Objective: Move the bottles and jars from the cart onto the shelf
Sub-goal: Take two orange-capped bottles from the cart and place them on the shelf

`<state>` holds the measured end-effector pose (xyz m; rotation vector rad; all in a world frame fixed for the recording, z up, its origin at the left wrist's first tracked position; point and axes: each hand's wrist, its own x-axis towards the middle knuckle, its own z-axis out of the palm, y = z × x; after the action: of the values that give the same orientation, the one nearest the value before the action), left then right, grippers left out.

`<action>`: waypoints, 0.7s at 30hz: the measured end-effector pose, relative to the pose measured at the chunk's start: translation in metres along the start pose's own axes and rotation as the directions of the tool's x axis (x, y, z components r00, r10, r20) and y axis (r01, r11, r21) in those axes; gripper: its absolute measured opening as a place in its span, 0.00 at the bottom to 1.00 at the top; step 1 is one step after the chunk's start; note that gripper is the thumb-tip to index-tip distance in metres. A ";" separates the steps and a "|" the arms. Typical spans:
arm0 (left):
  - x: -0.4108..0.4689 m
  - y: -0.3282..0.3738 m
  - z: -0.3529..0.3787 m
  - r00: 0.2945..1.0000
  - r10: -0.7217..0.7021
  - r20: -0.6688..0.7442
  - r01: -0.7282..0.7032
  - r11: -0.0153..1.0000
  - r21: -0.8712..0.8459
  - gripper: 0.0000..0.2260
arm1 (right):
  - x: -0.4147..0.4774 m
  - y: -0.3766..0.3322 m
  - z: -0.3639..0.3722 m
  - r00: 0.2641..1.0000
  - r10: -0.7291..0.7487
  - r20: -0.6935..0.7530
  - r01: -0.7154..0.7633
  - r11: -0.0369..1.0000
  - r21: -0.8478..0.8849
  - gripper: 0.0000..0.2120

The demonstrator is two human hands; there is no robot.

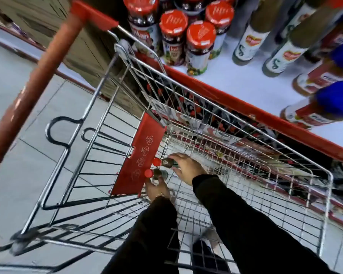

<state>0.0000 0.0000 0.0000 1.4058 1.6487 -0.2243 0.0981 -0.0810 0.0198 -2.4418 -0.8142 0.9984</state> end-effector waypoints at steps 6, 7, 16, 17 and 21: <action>0.024 -0.007 0.015 0.979 0.006 -0.204 -0.037 0.989 -0.146 0.20 | 0.046 0.002 0.034 0.999 0.022 0.043 -0.025 0.998 0.053 0.22; 0.026 -0.009 0.017 0.975 0.012 -0.222 -0.051 0.984 -0.170 0.20 | 0.050 0.004 0.038 0.999 0.018 0.027 -0.019 0.999 0.046 0.21; 0.018 -0.012 0.008 0.959 0.192 -0.210 -0.213 0.974 -0.078 0.16 | 0.019 0.035 0.025 0.989 0.060 -0.138 -0.044 0.992 0.115 0.22; 0.016 -0.010 0.005 0.954 0.224 -0.197 -0.240 0.969 -0.061 0.16 | 0.011 0.040 0.023 0.985 0.082 -0.154 -0.060 0.988 0.140 0.22; -0.005 0.003 -0.008 0.936 0.332 -0.118 -0.330 0.943 0.037 0.16 | -0.028 0.044 0.012 0.962 0.148 -0.229 -0.098 0.972 0.215 0.24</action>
<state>-0.0021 0.0027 0.0089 1.7123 1.4790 0.0440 0.0895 -0.1314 0.0027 -2.3984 -0.4593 0.7599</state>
